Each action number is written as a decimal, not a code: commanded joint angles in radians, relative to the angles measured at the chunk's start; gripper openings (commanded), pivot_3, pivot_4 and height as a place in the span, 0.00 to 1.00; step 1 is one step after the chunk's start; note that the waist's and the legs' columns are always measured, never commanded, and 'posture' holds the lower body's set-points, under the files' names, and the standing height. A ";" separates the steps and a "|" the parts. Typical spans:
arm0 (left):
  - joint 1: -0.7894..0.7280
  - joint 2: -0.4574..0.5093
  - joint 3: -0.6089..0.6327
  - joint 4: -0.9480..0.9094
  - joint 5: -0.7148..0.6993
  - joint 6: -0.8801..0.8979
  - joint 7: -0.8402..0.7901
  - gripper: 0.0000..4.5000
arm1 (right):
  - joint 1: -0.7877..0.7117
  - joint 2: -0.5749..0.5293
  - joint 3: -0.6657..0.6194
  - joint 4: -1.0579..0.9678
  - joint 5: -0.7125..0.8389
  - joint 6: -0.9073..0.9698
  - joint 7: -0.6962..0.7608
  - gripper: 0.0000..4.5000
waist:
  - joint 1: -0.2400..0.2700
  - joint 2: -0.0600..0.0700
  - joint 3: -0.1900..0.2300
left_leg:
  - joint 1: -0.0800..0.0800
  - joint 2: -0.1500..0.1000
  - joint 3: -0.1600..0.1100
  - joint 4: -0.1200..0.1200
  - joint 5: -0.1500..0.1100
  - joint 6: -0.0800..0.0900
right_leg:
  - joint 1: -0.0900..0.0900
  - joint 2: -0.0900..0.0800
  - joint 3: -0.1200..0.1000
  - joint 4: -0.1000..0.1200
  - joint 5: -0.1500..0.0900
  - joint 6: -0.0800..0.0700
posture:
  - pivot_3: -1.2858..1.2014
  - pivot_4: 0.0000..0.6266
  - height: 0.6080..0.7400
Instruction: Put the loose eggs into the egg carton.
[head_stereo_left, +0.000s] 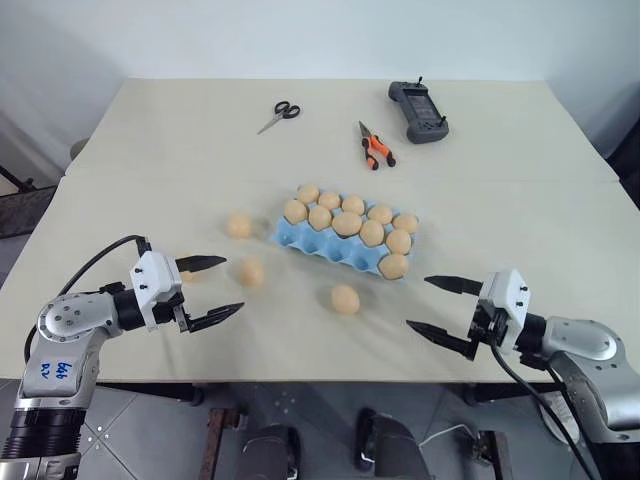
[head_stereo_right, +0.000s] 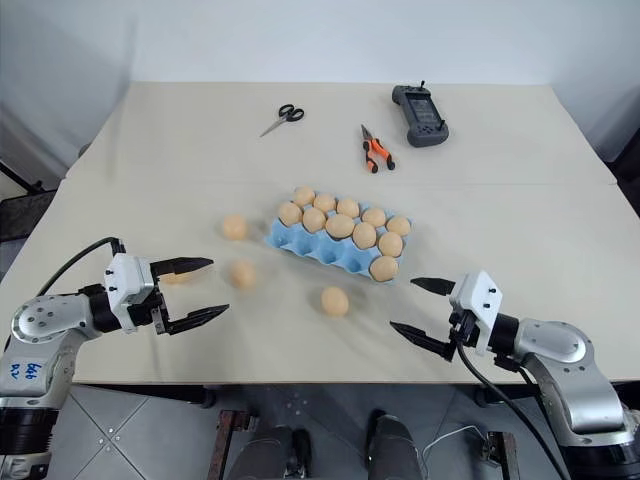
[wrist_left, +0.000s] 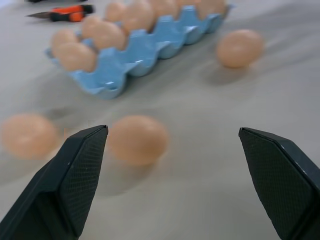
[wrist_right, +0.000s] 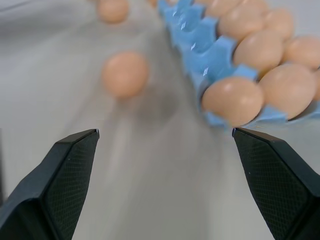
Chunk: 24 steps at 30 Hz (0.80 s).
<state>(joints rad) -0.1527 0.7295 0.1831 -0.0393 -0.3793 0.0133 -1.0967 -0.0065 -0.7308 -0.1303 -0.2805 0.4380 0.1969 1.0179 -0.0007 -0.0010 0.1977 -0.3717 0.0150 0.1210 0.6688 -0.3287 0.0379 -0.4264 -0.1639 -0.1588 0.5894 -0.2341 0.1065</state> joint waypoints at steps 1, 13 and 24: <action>-0.005 0.015 -0.019 -0.006 0.004 -0.064 -0.054 0.99 | -0.022 0.014 0.040 -0.058 -0.017 0.001 -0.021 1.00 | -0.004 0.000 0.000 | 0.000 0.000 0.000 0.000 0.000 0.000 | 0.000 0.000 0.000 0.000 0.000 0.000 | 0.52 0.24 1.00; 0.015 0.029 0.032 0.058 -0.003 -0.081 -0.044 0.99 | -0.274 0.214 0.315 0.009 -0.126 0.139 -0.157 1.00 | -0.003 0.000 0.000 | -0.001 0.001 0.000 0.007 0.000 -0.001 | -0.001 -0.001 0.000 0.003 0.001 -0.003 | 0.52 0.24 1.00; 0.118 0.021 0.062 -0.034 -0.025 -0.056 0.004 1.00 | -0.341 0.291 0.401 0.179 -0.234 0.094 -0.178 0.79 | -0.004 0.000 0.000 | -0.004 0.002 0.000 0.011 -0.005 0.002 | -0.002 0.000 -0.001 0.002 0.002 -0.001 | 0.52 0.24 1.00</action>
<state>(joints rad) -0.0428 0.7474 0.2220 -0.0318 -0.3864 -0.0427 -1.1030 -0.3394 -0.4511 0.2721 -0.0916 0.1995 0.3207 0.8346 -0.0048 -0.0010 0.1977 -0.3761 0.0171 0.1212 0.6802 -0.3337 0.0394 -0.4281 -0.1638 -0.1602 0.5914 -0.2321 0.1053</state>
